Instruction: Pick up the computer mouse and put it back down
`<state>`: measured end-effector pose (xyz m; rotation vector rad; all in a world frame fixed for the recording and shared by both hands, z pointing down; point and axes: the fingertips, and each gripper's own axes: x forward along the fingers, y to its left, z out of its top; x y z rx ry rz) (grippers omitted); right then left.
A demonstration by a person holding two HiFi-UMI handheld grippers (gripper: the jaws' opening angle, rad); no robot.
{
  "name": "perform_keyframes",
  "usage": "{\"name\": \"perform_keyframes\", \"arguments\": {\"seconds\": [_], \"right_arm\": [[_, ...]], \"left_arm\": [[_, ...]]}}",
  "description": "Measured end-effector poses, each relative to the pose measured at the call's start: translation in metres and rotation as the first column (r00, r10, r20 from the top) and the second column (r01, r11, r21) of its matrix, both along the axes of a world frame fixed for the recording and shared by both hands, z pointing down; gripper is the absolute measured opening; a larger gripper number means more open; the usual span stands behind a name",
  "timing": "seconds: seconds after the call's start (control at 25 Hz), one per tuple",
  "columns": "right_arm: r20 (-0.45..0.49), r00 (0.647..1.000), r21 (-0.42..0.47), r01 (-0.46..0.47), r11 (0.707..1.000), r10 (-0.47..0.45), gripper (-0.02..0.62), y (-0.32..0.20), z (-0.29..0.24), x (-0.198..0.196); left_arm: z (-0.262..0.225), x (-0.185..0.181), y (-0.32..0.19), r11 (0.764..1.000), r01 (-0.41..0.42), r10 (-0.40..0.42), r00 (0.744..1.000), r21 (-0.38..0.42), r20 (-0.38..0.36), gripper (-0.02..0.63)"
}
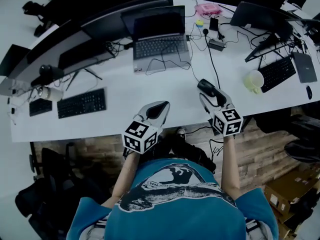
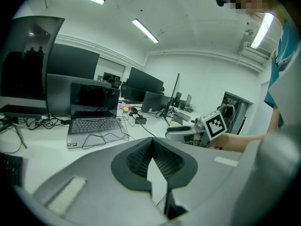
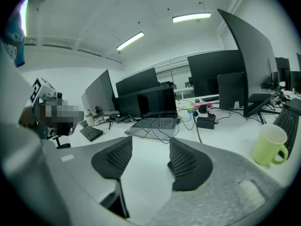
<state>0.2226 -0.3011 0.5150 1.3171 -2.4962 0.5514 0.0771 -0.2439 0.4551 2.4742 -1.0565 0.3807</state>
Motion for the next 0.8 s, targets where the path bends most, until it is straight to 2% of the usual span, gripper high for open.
{"name": "perform_keyframes", "arguments": {"seconds": [0.4, 0.56, 0.8], "right_arm": [[0.081, 0.994, 0.072, -0.078, 0.994, 0.072, 0.189, 0.073, -0.052, -0.05], [0.09, 0.99, 0.08, -0.117, 0.99, 0.109, 0.143, 0.099, -0.056, -0.07], [0.082, 0.987, 0.08, -0.146, 0.986, 0.14, 0.107, 0.134, -0.053, -0.104]], "left_arm": [[-0.008, -0.018, 0.038, 0.99, -0.138, 0.138, 0.99, 0.007, -0.012, 0.014], [-0.007, -0.034, 0.06, 0.984, -0.177, 0.177, 0.984, 0.012, -0.019, 0.014], [-0.009, -0.064, 0.093, 0.977, -0.213, 0.214, 0.976, 0.028, -0.032, 0.014]]}}
